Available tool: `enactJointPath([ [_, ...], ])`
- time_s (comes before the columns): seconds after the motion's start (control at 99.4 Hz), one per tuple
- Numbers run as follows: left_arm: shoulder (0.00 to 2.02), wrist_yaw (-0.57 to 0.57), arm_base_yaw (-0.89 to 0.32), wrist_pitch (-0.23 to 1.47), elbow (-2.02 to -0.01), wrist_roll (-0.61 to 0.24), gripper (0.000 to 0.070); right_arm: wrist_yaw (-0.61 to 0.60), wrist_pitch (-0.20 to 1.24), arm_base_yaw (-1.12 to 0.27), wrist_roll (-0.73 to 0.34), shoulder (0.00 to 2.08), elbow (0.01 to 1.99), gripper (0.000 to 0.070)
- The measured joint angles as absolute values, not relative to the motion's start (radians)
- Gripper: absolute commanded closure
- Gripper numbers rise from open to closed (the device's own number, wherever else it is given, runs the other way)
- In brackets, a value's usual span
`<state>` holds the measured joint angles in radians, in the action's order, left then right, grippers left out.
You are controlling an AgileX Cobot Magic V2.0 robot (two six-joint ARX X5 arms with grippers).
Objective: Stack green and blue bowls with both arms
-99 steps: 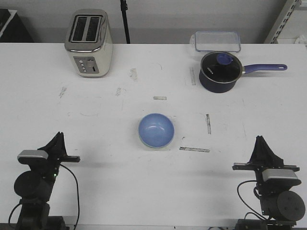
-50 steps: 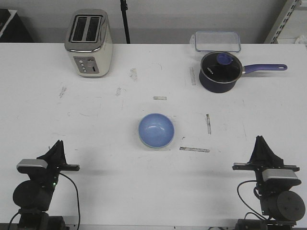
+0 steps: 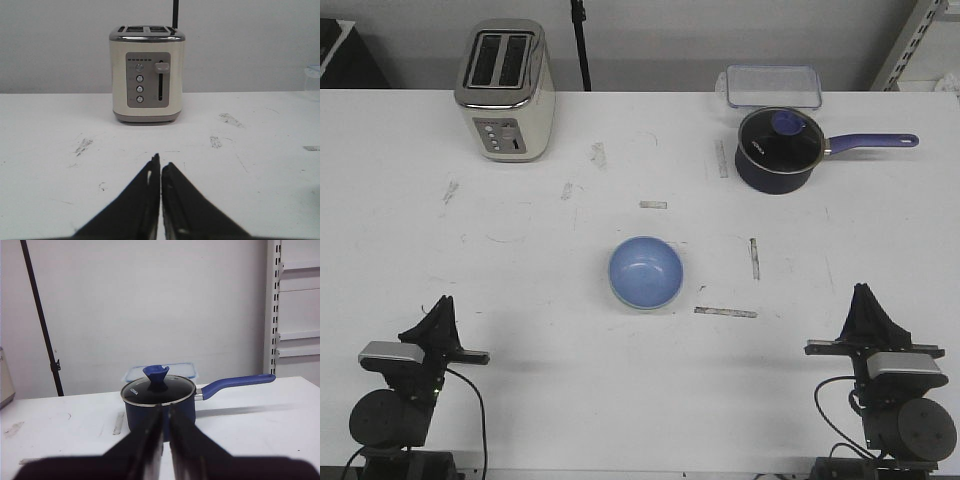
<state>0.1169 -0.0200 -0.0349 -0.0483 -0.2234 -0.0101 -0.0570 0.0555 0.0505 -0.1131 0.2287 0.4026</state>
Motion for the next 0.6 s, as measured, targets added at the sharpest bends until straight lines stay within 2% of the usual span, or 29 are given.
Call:
enactJointPath([
  [0.413,0.006,-0.023,-0.035,-0.138,-0.036,0.002,0.0698,-0.057,0.056,0.051,-0.113,0.229,0.403,0.0689],
  [0.604,0.005,-0.023,-0.035,-0.163,-0.034,0.002,0.0698,-0.057,0.056,0.051,-0.113,0.229,0.403,0.0689],
])
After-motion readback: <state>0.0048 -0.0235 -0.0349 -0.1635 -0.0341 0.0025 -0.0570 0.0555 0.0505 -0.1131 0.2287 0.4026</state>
